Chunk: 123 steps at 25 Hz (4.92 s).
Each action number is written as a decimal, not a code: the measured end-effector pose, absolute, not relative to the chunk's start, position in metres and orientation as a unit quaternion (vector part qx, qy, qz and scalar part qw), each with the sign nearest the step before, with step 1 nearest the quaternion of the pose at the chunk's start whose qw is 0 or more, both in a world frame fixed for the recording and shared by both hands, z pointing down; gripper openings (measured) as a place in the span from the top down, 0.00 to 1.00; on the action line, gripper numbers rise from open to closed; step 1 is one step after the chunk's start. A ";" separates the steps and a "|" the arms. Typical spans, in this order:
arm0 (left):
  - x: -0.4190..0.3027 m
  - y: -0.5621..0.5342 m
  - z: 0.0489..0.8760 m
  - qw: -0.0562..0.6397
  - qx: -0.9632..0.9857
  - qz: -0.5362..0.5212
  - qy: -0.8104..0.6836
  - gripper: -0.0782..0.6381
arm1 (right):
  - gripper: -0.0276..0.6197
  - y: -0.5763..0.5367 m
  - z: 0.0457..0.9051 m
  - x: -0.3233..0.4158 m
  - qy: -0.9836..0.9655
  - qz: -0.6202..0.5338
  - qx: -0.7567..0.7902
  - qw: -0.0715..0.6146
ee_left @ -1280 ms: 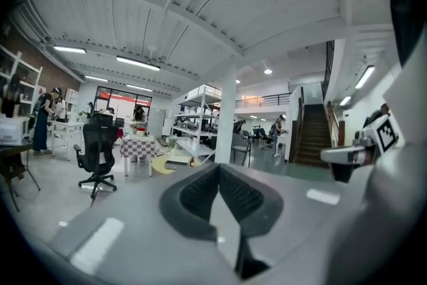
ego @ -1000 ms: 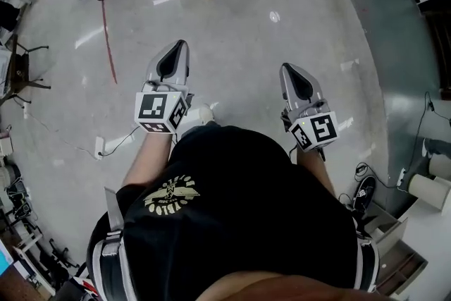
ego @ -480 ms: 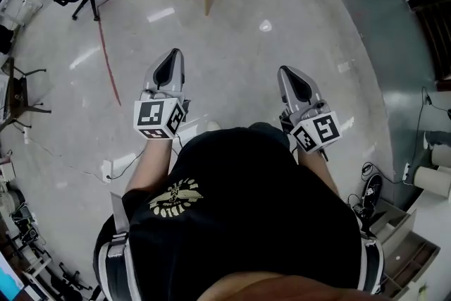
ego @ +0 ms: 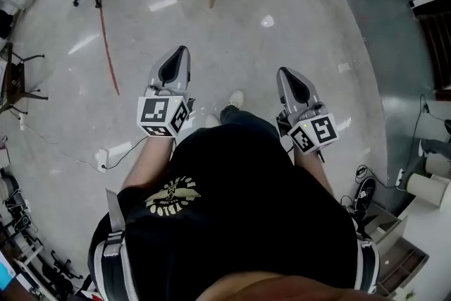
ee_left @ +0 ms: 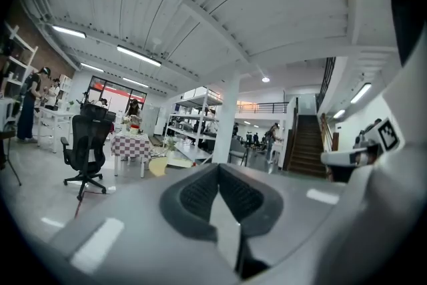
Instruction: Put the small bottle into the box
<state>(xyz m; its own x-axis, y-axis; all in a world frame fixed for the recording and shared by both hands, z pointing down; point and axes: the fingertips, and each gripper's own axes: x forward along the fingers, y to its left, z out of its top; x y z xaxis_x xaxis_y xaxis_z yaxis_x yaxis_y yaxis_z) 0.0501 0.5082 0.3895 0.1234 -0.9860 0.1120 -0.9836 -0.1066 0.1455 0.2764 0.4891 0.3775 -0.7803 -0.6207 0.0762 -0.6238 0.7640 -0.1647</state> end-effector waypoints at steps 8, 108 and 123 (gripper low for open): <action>0.045 0.533 0.400 0.118 0.740 -0.007 -0.662 0.89 | 0.95 0.499 0.381 0.232 -0.955 0.093 0.281 0.025; -0.152 0.097 0.420 0.114 0.765 0.056 -0.632 0.89 | 0.95 0.075 0.389 0.051 -0.929 0.050 0.358 0.078; -0.160 0.069 0.426 0.116 0.737 0.060 -0.664 0.89 | 0.95 0.032 0.402 0.025 -0.946 0.068 0.309 0.074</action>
